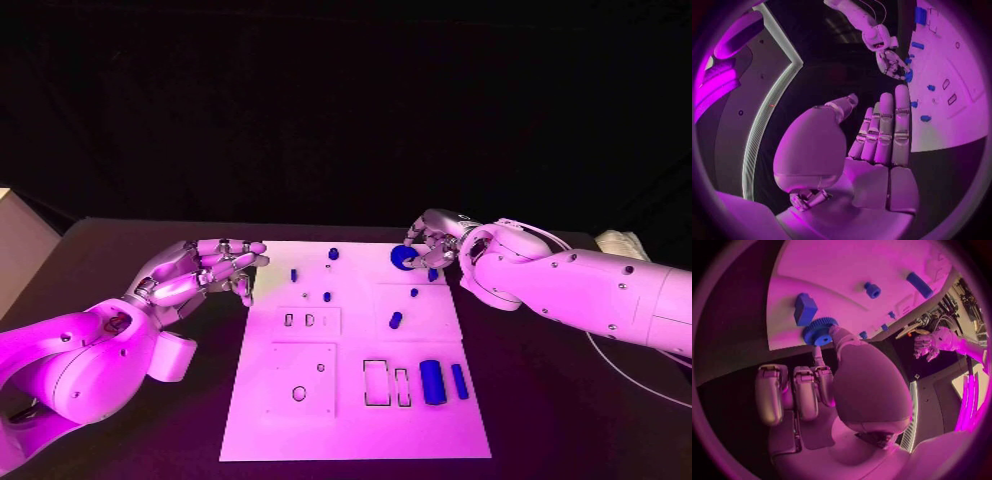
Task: Assemble the parts on the task board
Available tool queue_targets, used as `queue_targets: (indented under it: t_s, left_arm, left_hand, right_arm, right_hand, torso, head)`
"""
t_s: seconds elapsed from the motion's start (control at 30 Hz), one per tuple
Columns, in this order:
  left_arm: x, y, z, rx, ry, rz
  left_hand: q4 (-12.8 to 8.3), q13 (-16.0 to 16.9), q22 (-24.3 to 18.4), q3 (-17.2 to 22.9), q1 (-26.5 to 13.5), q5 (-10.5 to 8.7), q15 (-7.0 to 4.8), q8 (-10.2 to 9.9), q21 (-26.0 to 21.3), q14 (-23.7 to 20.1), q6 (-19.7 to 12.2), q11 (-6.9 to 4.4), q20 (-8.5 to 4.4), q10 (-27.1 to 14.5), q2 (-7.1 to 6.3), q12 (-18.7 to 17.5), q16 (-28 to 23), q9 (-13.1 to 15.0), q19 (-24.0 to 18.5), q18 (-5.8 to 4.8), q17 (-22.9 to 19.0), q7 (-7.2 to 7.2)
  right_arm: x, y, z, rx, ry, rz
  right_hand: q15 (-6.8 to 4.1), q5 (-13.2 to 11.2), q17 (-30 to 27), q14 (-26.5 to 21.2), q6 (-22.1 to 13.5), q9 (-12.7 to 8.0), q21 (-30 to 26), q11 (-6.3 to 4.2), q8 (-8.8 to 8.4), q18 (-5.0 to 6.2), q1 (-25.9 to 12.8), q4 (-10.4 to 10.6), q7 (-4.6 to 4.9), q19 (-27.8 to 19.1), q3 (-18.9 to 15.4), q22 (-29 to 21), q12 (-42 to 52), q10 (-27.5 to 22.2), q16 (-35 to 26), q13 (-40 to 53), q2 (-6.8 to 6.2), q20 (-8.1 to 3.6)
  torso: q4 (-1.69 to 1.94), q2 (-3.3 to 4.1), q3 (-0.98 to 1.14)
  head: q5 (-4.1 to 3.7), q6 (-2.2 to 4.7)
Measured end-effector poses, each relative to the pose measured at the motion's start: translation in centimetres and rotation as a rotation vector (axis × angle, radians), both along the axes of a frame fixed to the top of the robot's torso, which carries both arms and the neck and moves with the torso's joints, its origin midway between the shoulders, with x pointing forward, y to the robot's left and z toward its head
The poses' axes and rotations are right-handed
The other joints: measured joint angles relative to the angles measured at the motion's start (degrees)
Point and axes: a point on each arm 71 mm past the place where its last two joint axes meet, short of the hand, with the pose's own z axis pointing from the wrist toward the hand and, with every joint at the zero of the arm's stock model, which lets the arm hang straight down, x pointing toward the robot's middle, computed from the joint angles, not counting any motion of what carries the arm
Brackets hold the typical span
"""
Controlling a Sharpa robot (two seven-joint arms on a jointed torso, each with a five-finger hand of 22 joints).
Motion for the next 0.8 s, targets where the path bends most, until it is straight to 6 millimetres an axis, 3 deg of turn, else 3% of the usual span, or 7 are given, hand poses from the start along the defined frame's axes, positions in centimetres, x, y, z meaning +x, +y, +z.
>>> queue_targets:
  t_s: [0.57, 0.7, 0.8]
  left_arm:
    - [0.02, 0.01, -0.01, 0.001, 0.001, 0.000]
    - [0.02, 0.02, -0.02, 0.002, 0.001, 0.000]
    - [0.02, 0.02, -0.02, 0.002, 0.002, 0.000]
  left_hand:
    - [0.0, 0.0, 0.0, 0.0, 0.0, 0.00, 0.00, 0.0, 0.0, 0.0, 0.0, 0.00, 0.00, 0.0, 0.00, 0.0, 0.0, 0.0, 0.0, 0.00, 0.0, 0.00]
    - [0.0, 0.0, 0.0, 0.0, 0.0, 0.00, 0.00, 0.0, 0.0, 0.0, 0.0, 0.00, 0.00, 0.0, 0.00, 0.0, 0.0, 0.0, 0.0, 0.00, 0.0, 0.00]
    - [0.0, 0.0, 0.0, 0.0, 0.0, 0.00, 0.00, 0.0, 0.0, 0.0, 0.0, 0.00, 0.00, 0.0, 0.00, 0.0, 0.0, 0.0, 0.0, 0.00, 0.0, 0.00]
  right_arm:
    - [0.28, 0.12, -0.07, -0.005, 0.003, -0.003]
    - [0.31, 0.09, -0.07, -0.008, 0.002, -0.003]
    - [0.31, 0.12, -0.05, -0.015, 0.000, -0.001]
  right_hand:
    - [0.00, 1.1, 0.0, 0.0, 1.2, -0.1, 0.5, -0.21, 0.42, 0.00, 1.0, 0.3, -0.42, 0.0, 2.5, 0.0, 0.2, 0.2, 0.0, 0.0, 0.99, 0.00]
    - [0.00, 1.1, 0.0, 0.0, 1.2, -0.1, 0.5, -0.21, 0.38, -0.87, 1.0, 0.1, -0.42, 0.0, 2.8, 0.0, 0.2, 0.2, 0.0, 0.0, 0.99, 0.00]
    - [0.00, 1.2, 0.0, 0.0, 1.2, -0.3, 0.5, -0.21, 0.36, -0.88, 1.3, -0.2, -0.42, 0.0, 3.3, 0.0, 0.2, 0.2, 0.0, 0.0, 0.64, 0.00]
  torso:
    - [0.03, 0.01, -0.03]
    - [0.03, 0.01, -0.03]
    - [0.02, 0.01, -0.03]
  head:
    - [0.03, -0.24]
    - [-0.01, -0.29]
    - [-0.02, -0.34]
